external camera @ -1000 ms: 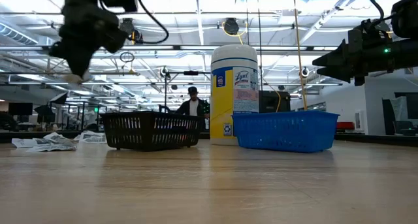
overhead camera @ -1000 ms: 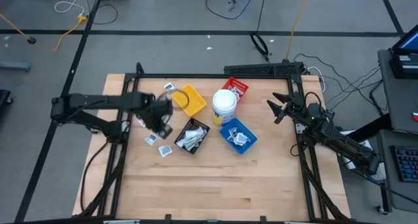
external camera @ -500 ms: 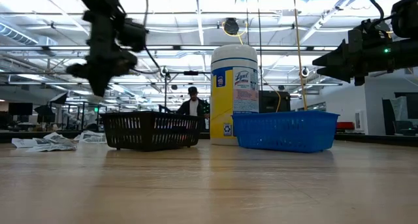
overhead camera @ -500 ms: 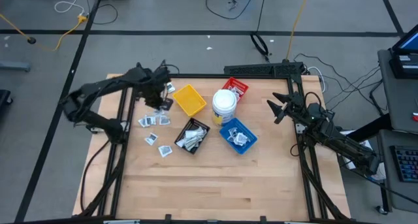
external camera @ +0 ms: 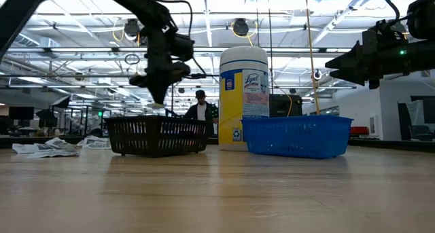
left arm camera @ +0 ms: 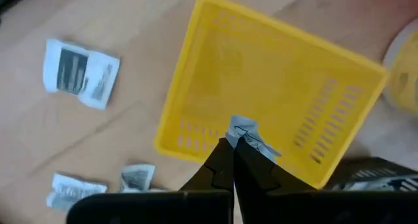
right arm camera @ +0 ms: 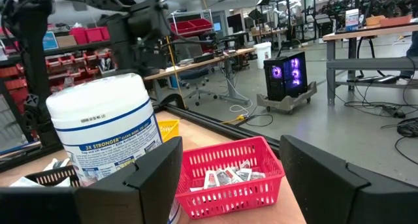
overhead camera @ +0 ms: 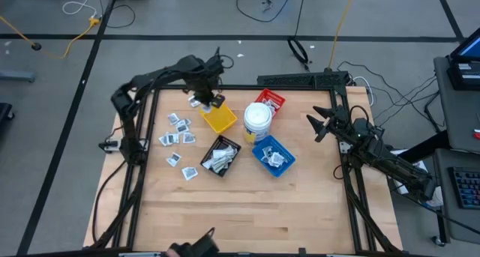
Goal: Pick & Place First Aid Supplies
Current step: Put the towelette pack into the yellow bin
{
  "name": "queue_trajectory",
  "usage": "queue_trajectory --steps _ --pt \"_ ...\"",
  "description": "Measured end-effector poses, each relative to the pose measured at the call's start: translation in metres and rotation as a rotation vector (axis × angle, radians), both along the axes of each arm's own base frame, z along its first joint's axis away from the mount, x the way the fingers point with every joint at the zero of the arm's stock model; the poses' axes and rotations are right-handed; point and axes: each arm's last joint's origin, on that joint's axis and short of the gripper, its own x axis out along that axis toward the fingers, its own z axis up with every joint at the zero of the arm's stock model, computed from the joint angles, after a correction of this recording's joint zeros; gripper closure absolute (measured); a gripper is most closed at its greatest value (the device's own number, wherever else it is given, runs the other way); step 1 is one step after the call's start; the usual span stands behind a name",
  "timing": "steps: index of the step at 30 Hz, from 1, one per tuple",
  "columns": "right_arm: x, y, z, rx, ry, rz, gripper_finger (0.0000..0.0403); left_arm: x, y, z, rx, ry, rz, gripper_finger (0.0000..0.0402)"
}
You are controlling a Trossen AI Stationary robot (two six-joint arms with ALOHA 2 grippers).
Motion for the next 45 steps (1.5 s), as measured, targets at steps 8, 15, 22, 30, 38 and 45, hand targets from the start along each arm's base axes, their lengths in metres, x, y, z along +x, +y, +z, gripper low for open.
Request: queue_trajectory --steps 8,15,22,30,38,45 --pt "0.0 0.0 0.0 0.0 0.0 0.0 0.0149 0.016 0.008 -0.032 -0.016 0.091 -0.043 0.0401" --pt "0.0 0.0 0.0 0.0 0.0 0.0 0.0149 0.03 0.006 -0.053 -0.02 0.109 -0.069 0.0399" --pt "0.0 0.0 0.0 -0.001 0.0 0.0 0.0149 0.034 0.008 -0.054 0.007 0.059 -0.117 0.0326" --pt "0.0 0.0 0.0 0.0 0.0 0.0 0.0149 0.035 0.008 -0.053 -0.008 0.037 -0.132 0.0189" --pt "0.0 0.0 0.0 0.0 -0.001 0.0 0.0149 0.03 0.008 -0.042 -0.013 0.007 -0.101 0.0133" --pt "0.0 0.0 0.0 -0.001 -0.001 0.0 0.0149 0.022 0.004 -0.015 0.044 -0.031 -0.094 0.0131"
